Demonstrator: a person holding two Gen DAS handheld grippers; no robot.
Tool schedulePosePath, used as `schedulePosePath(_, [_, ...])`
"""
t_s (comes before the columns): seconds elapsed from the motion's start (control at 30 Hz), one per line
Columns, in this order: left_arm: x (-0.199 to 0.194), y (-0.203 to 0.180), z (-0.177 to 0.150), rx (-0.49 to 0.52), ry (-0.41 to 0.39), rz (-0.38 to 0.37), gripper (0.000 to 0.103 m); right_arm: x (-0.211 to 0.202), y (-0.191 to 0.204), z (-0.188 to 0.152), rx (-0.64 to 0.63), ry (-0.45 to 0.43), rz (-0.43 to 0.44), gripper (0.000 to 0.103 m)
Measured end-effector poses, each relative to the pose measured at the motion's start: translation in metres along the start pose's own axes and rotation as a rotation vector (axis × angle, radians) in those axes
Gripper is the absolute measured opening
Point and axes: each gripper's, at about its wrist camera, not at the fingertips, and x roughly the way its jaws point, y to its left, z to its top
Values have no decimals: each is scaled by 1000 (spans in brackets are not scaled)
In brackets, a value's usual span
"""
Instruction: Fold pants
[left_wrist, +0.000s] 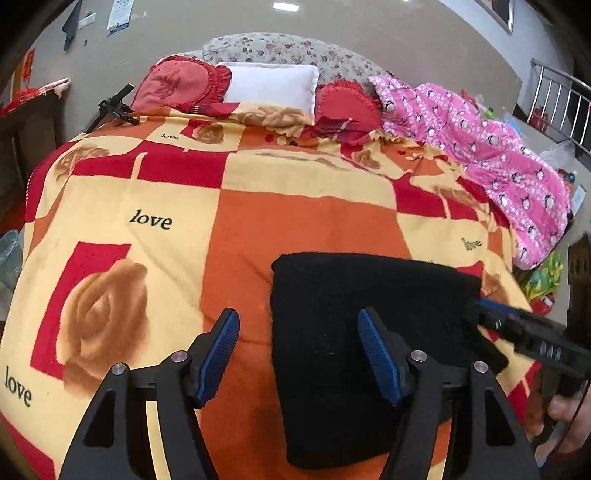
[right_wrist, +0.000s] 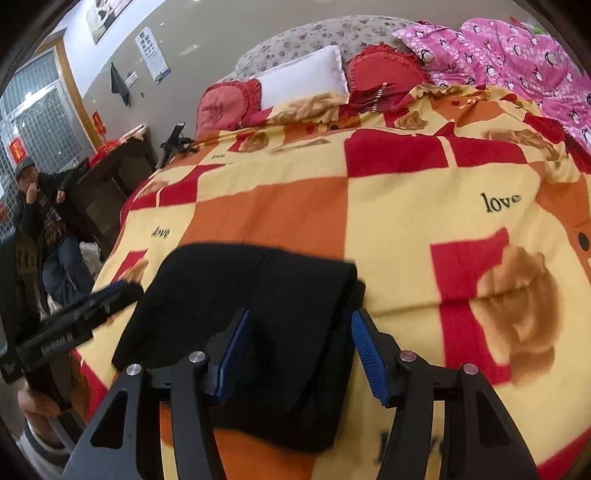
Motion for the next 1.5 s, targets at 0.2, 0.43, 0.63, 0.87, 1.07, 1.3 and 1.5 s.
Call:
schedulePosePath(0.2, [12, -30, -7, 76, 36, -4, 70, 17, 2, 21, -25, -25, -6, 13])
schedulePosePath(0.43, [33, -47, -11, 131, 28, 13, 85, 32, 6, 19, -98, 18, -91, 2])
schedulePosePath(0.63, [18, -39, -4, 117, 38, 8, 74, 4, -5, 19, -11, -28, -31, 14])
schedulePosePath(0.87, [0, -39, -12, 116, 16, -8, 74, -31, 21, -2, -107, -30, -21, 38])
schedulePosePath(1.07, [3, -47, -26, 153, 19, 28, 75, -11, 32, -30, -175, 39, -116, 37])
schedulePosePath(1.3, [5, -49, -27, 160, 17, 33, 76, -14, 21, -33, -124, 29, -72, 38])
schedulePosePath(1.5, [-5, -20, -12, 49, 42, -75, 78, -28, -1, -27, 13, 9, 57, 67])
